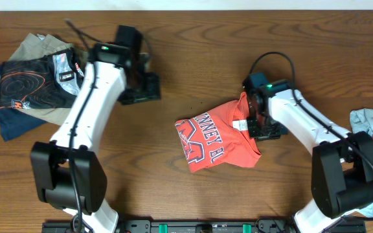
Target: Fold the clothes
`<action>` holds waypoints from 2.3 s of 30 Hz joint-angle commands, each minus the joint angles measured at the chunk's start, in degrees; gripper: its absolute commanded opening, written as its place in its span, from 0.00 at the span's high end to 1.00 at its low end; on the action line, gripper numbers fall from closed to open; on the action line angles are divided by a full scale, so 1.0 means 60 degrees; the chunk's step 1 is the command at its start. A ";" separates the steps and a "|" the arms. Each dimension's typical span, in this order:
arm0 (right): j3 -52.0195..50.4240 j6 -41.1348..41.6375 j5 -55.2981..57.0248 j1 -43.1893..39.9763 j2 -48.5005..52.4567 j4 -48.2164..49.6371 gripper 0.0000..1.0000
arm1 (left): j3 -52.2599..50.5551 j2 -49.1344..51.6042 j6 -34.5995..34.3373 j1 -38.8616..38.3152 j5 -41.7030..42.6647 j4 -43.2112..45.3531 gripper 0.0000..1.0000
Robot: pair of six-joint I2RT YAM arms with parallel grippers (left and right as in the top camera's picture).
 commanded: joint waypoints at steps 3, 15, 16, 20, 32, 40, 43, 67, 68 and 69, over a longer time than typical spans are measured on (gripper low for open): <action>0.0331 0.0211 -0.0229 -0.0714 -0.0193 -0.0590 0.86 | -0.0514 -0.0044 0.0539 -0.1016 0.0175 0.0645 0.35; 0.0521 -0.2838 -0.5388 -0.0736 -0.0645 -0.1610 0.74 | -0.0922 0.1198 0.0929 -0.2018 0.0182 0.1100 0.35; 0.0488 -0.2834 -0.5348 -0.0696 -0.0645 -0.1610 0.73 | -0.0922 0.1348 0.0929 -0.2076 0.0186 0.1056 0.35; 0.0171 -0.2830 -0.5322 -0.0594 -0.0641 -0.1432 0.69 | -0.0925 0.1912 0.0929 -0.2375 0.0182 0.0765 0.35; -0.1894 -0.2357 -0.4539 -0.0426 -0.0630 0.0729 0.71 | -0.1683 0.2692 0.0816 -0.2798 0.0178 -0.0441 0.35; -0.2295 -0.0907 -0.1676 -0.0776 -0.0630 0.4255 0.68 | -0.1902 0.2641 0.0321 -0.2805 0.0204 -0.2218 0.36; -0.2280 -0.0936 -0.1698 -0.0838 -0.0630 0.5920 0.69 | -0.1880 0.2459 0.0164 -0.2801 0.0382 -0.2288 0.36; -0.0444 -0.1188 -0.1563 -0.1249 -0.1559 0.3508 0.46 | -0.1366 0.1158 0.1231 -0.0619 0.4346 0.2532 0.12; -0.0444 -0.1184 -0.1566 -0.1249 -0.1559 0.3424 0.45 | -0.1366 0.1300 0.1337 -0.0652 0.4517 0.2532 0.12; -0.0444 -0.1188 -0.1566 -0.1249 -0.1559 0.3344 0.45 | -0.1370 0.1439 0.1439 -0.0674 0.4692 0.2532 0.11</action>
